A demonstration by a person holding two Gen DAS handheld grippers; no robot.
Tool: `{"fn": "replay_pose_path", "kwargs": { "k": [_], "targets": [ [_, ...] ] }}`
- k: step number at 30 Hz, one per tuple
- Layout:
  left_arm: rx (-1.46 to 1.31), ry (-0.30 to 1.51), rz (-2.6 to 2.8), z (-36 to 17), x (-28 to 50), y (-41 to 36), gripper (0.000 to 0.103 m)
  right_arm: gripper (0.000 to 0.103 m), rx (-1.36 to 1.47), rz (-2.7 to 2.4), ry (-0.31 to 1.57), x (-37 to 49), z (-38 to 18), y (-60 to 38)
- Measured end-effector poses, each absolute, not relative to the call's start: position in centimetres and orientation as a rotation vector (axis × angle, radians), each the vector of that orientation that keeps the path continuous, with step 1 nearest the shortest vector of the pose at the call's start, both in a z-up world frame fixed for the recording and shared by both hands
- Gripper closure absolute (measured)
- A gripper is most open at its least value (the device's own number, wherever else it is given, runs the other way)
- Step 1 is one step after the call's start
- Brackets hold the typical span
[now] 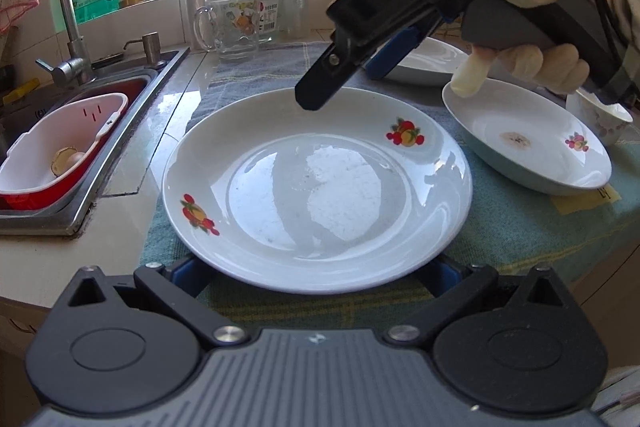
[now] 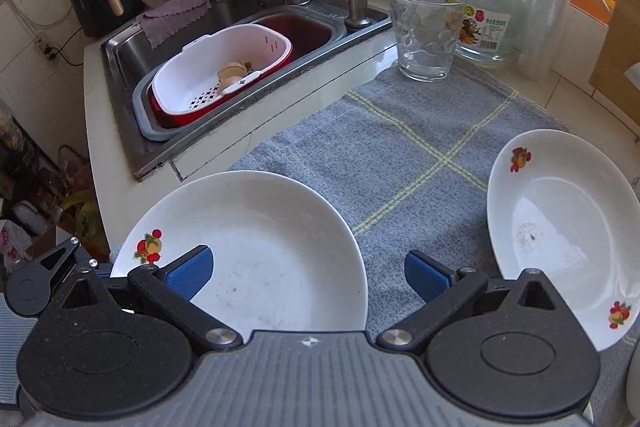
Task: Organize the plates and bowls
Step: 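Lift the plate with the right tool and carry it toward the sink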
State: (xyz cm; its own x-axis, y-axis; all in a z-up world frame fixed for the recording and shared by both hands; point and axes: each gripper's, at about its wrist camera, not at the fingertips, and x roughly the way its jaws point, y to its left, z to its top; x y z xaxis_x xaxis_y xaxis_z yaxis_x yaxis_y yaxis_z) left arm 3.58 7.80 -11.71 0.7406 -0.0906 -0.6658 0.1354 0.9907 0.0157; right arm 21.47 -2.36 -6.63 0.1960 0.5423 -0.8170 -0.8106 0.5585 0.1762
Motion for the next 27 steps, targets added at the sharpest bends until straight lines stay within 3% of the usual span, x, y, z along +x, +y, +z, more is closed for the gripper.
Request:
{"fn": "replay_pose_path", "kwargs": {
  "k": [10,27],
  "targets": [
    [0.072,0.736,-0.154,-11.7,3.8,8.1,0.0,0.024,-0.326,1.182,1.128,25.3,-7.8,-0.3],
    [0.076,0.791,-0.169,-11.1,4.9,8.3,0.001,0.025,-0.262,1.255,1.212,26.9,-7.9,-0.5]
  ]
}}
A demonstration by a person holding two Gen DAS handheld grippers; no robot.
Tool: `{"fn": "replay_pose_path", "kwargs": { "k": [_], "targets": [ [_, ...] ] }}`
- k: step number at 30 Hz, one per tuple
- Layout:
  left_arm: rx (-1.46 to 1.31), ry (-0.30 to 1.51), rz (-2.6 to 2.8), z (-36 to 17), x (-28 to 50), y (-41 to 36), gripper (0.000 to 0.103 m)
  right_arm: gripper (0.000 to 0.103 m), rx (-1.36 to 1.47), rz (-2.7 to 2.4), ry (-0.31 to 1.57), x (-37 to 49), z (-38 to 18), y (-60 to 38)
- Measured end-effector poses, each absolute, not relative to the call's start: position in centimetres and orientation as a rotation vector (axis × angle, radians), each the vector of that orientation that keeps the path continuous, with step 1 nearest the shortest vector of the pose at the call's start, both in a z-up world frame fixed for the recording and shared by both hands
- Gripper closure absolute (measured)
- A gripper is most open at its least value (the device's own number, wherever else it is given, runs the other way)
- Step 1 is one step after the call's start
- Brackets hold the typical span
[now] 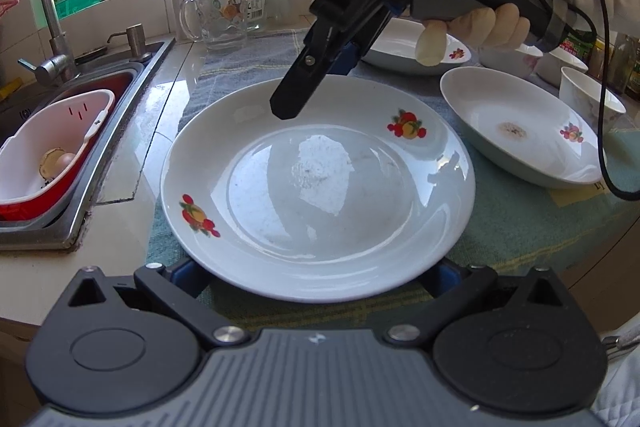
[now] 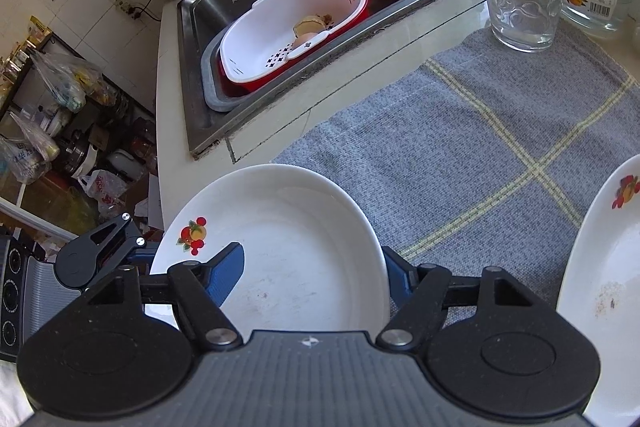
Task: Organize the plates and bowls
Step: 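Lift the plate with the right tool and carry it toward the sink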
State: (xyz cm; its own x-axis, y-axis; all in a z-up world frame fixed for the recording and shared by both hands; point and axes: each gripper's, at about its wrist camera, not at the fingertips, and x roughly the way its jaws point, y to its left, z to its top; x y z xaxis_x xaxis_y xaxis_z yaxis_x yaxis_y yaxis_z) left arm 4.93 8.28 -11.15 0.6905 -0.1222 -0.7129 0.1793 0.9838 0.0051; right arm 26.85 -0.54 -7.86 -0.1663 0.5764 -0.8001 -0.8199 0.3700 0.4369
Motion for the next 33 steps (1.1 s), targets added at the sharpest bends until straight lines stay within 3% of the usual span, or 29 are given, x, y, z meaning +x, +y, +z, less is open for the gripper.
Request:
{"fn": "replay_pose_path", "kwargs": {
  "k": [18,33],
  "targets": [
    [0.145,0.74,-0.257,-8.8,11.8,11.3,0.001,0.025,-0.188,1.153,1.093,32.3,-5.3,-0.5],
    [0.197,0.737,-0.328,-9.9,17.5,13.6,0.001,0.025,-0.156,1.045,1.09,36.7,-7.4,0.8]
  ]
}}
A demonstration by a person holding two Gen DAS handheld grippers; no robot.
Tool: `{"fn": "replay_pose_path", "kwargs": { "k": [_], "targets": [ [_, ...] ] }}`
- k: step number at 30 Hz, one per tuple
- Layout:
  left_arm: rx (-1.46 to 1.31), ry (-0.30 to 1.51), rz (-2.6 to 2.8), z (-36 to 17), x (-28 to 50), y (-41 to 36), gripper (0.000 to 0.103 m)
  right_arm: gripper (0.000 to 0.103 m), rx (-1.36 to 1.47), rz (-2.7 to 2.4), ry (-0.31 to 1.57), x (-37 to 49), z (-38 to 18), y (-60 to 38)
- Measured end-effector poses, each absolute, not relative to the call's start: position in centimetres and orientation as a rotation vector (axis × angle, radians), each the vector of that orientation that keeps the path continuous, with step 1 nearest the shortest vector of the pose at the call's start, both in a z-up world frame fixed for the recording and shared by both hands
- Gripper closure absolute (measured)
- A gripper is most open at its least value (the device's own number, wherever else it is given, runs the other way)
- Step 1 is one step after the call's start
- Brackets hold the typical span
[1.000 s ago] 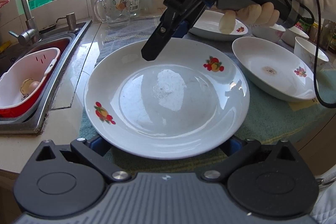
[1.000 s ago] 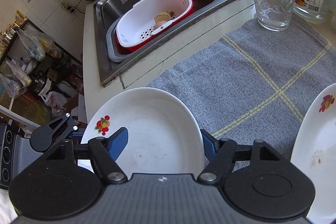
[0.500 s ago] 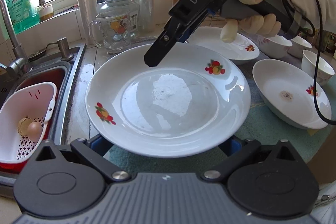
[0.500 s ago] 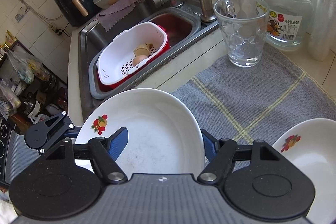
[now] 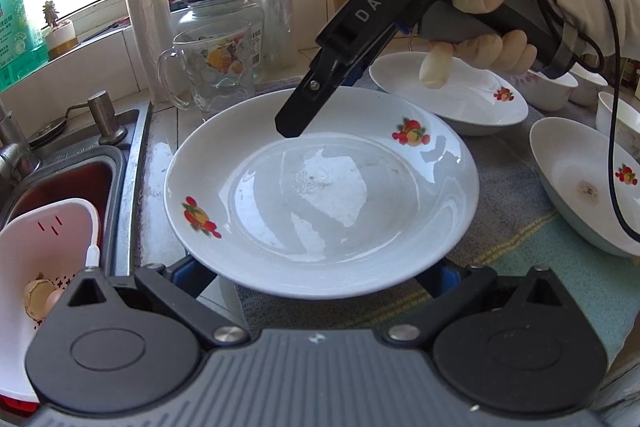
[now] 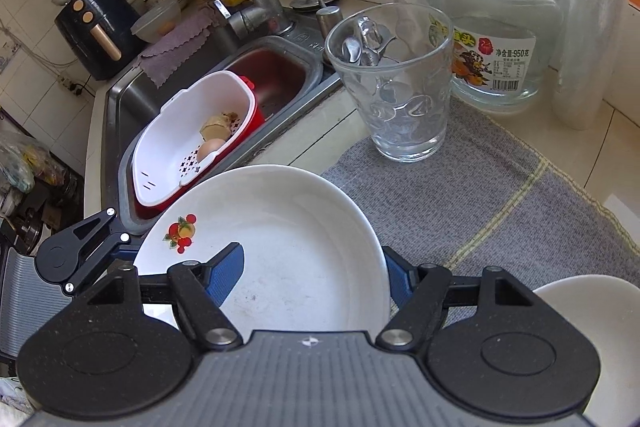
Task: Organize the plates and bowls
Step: 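Lift the plate with the right tool and carry it toward the sink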
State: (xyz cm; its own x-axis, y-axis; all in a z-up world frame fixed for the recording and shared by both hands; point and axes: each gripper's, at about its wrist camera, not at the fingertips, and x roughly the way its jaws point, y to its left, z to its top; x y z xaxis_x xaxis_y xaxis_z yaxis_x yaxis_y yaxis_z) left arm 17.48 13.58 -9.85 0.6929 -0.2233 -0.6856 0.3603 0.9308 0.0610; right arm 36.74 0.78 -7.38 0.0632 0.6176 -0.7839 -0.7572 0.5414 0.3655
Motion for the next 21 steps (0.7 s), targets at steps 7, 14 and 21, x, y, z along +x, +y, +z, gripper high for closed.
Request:
{"fn": "replay_pose_path", "kwargs": {
  "k": [7,14,21],
  "targets": [
    [0.204,0.751,-0.342,-10.5,18.6,13.9,0.001,0.025,-0.155,1.021,1.104,37.6,-8.2,1.2],
    [0.19,0.753,-0.361,-10.7,19.2,14.1,0.001,0.025,-0.15,0.998,1.116,38.0,-8.6,1.1],
    [0.205,0.745,-0.376,-11.1,19.1,14.0,0.001,0.01,-0.168,1.002,1.115,37.5,-8.7,1.5]
  ]
}}
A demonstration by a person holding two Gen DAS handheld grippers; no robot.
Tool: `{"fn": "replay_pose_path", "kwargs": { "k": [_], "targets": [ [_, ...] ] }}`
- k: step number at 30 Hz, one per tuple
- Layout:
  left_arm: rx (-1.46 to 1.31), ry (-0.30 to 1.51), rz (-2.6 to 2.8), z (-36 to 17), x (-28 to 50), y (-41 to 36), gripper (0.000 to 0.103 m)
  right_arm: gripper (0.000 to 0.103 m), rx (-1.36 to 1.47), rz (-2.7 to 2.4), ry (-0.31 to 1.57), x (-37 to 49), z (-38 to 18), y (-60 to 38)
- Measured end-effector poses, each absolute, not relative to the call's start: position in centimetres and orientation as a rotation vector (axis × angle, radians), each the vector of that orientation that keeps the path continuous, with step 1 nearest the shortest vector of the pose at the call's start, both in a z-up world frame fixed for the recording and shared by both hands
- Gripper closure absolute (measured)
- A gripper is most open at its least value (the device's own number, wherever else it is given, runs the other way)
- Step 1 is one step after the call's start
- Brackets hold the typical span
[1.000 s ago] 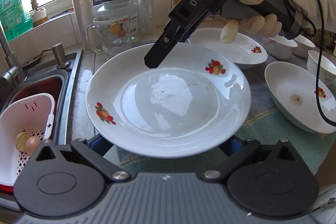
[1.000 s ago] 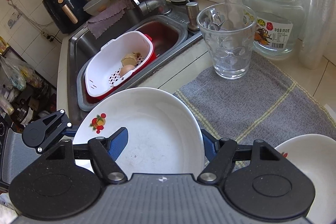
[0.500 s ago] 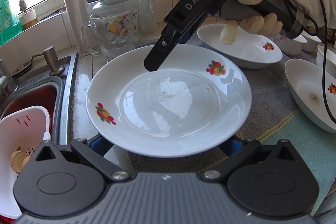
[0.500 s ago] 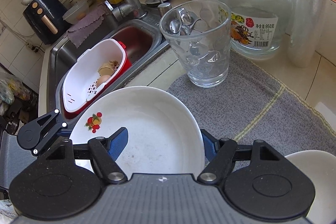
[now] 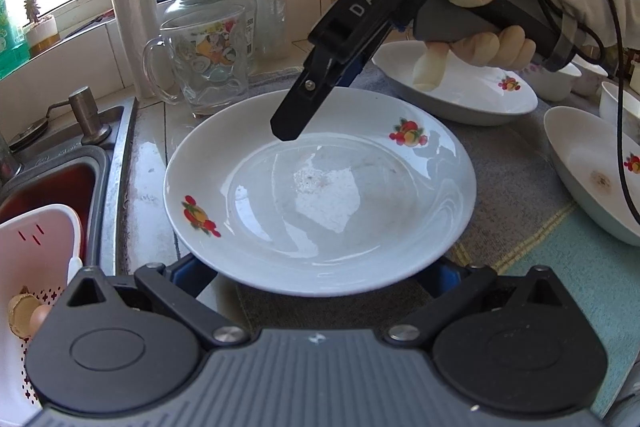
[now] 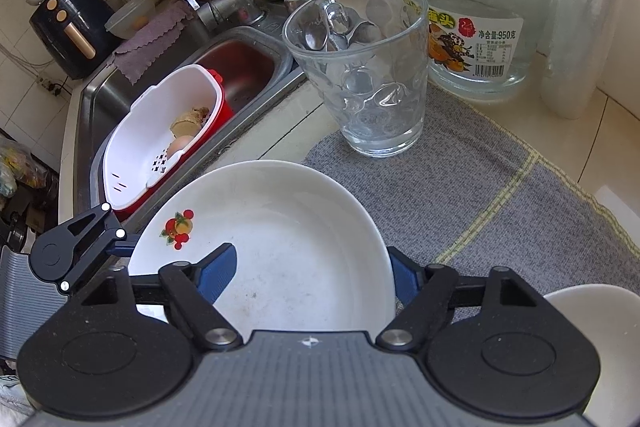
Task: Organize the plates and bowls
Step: 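Lift the plate with the right tool and carry it toward the sink, then lower the plate onto the mat near the sink and open the right tool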
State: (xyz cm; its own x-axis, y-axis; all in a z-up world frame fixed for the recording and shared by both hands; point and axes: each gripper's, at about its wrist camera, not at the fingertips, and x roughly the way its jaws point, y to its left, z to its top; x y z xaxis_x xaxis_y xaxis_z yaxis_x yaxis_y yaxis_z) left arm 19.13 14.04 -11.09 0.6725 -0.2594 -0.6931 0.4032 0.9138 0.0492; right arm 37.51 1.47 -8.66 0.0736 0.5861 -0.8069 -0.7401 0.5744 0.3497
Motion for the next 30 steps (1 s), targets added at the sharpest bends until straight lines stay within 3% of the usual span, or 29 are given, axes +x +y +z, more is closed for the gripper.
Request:
{"fn": "replay_pose_path", "kwargs": {
  "k": [5,30],
  "targets": [
    [0.187,0.751,-0.376,-11.1,18.8,14.3,0.001,0.003,-0.21,0.988,1.081,36.5,-7.7,1.8],
    [0.116,0.675,-0.279,-6.4,11.4,11.1,0.001,0.0,-0.243,0.837,0.845,25.1,-1.9,-5.6]
  ]
}}
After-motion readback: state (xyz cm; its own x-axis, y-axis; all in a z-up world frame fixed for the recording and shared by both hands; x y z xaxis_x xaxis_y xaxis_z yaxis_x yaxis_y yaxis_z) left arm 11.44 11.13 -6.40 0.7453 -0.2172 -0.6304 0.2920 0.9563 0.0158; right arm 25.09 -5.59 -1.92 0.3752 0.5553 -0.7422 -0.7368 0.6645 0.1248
